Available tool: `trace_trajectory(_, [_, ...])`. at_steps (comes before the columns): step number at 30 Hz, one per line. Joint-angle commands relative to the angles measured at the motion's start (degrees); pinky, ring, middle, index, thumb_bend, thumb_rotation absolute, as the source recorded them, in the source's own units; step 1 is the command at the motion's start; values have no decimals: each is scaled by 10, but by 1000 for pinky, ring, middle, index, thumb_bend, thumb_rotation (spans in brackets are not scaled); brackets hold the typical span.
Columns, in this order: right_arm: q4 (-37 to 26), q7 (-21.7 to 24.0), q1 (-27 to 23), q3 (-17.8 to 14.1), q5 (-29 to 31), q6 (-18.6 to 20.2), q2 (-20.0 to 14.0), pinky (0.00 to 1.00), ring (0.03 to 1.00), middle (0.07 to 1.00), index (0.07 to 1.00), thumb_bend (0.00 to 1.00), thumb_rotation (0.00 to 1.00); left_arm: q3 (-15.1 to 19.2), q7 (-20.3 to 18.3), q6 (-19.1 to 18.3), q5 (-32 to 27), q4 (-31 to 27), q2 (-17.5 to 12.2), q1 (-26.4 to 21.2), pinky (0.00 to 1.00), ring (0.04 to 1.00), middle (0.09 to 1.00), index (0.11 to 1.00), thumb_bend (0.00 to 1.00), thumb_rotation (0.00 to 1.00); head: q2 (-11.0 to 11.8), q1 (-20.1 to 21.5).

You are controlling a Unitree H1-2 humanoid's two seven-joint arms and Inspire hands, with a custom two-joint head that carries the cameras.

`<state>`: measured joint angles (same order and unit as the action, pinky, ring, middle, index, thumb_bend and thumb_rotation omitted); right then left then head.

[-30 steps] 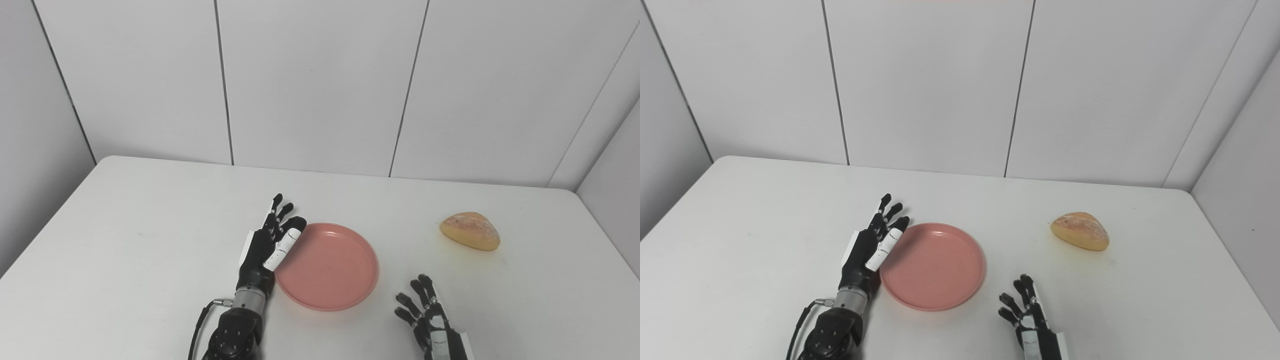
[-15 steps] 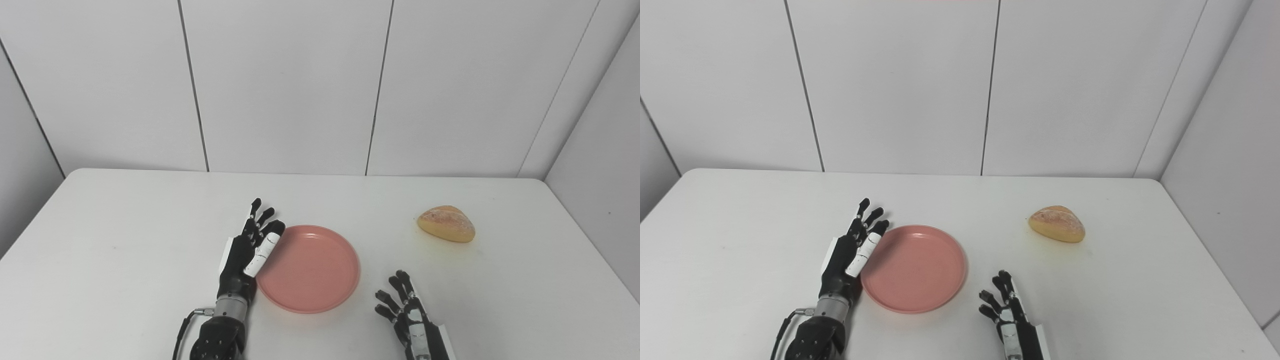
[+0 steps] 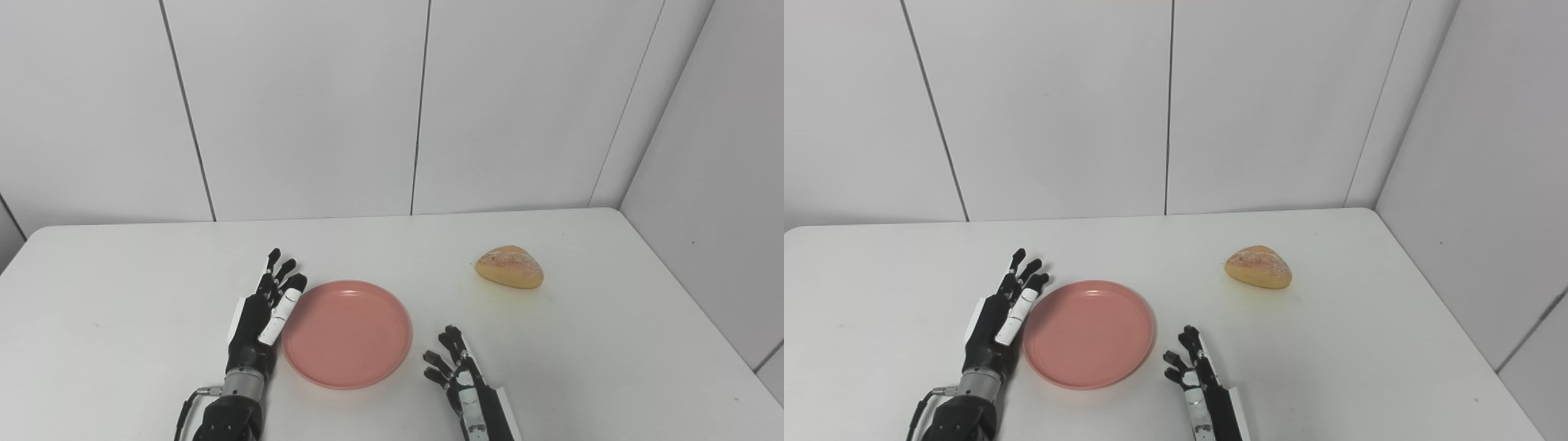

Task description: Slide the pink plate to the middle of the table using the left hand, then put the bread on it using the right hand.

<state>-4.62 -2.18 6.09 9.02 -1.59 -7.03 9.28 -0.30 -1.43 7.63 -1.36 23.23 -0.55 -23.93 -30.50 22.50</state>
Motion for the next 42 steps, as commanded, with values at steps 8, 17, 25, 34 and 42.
trace_trajectory(8, [27, -9, -12, 19, -18, -2, 24, 826, 829, 941, 952, 827, 1000, 13, -31, 8, -30, 30, -18, 12, 925, 886, 949, 1000, 742, 704, 1, 34])
trace_trajectory(17, [20, -7, -4, 18, -14, -5, 16, 840, 833, 950, 957, 825, 1000, 7, -25, 6, -19, 22, -10, 21, 924, 882, 942, 1000, 742, 717, 7, -2])
trace_trajectory(25, [4, -15, 10, 12, -30, -20, 0, 839, 857, 928, 948, 818, 1000, 1, -15, 6, -14, 0, 3, 34, 919, 894, 936, 1000, 766, 705, 12, -26])
trace_trajectory(34, [-17, -61, 17, 11, -150, -92, -11, 777, 837, 860, 914, 715, 1000, 6, -7, 19, -15, 12, 5, 36, 929, 896, 933, 1000, 774, 691, 26, -50])
trace_trajectory(42, [-71, -104, 19, 13, -268, -115, -28, 762, 823, 850, 877, 777, 1000, 13, 7, 25, -13, 20, 9, 27, 910, 883, 928, 1000, 771, 691, 36, -58])
